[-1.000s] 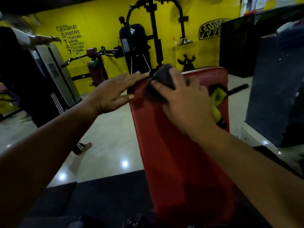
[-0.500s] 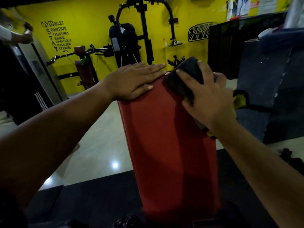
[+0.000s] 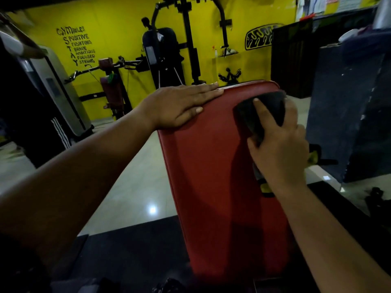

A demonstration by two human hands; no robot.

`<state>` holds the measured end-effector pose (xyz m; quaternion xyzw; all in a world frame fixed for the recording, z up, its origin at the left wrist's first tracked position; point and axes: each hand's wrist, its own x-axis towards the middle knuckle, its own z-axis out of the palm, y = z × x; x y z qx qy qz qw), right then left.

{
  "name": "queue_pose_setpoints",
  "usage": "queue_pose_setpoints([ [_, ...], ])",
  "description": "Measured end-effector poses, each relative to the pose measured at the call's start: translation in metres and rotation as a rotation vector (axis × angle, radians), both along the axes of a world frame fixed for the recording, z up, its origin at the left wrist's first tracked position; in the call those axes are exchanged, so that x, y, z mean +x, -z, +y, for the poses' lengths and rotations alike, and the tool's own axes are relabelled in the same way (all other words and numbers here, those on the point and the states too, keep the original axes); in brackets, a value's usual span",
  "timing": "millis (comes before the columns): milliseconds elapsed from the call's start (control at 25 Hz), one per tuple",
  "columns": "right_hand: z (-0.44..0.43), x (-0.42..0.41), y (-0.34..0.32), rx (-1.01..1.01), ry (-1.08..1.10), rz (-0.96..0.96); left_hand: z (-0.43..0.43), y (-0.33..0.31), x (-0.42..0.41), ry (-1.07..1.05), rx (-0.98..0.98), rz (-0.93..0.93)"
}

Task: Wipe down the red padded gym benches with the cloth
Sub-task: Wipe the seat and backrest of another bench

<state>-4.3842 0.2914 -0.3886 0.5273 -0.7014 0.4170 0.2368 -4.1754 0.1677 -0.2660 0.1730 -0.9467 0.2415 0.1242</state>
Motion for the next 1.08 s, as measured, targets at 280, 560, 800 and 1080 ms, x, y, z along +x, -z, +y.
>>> queue_pose_setpoints([
  [280,0.0,0.076,0.015,0.066,0.1,-0.006,0.002,-0.001,-0.001,0.029,0.285,0.226],
  [560,-0.003,0.13,0.018,0.007,-0.053,0.19,-0.001,-0.001,-0.001,0.064,0.395,0.268],
  [800,-0.005,0.143,0.018,0.035,-0.181,0.607,0.003,-0.006,-0.004,0.027,0.415,0.275],
  [1080,0.004,0.039,0.021,-0.028,-0.11,0.441,0.016,-0.008,-0.018,0.026,-0.128,-0.037],
])
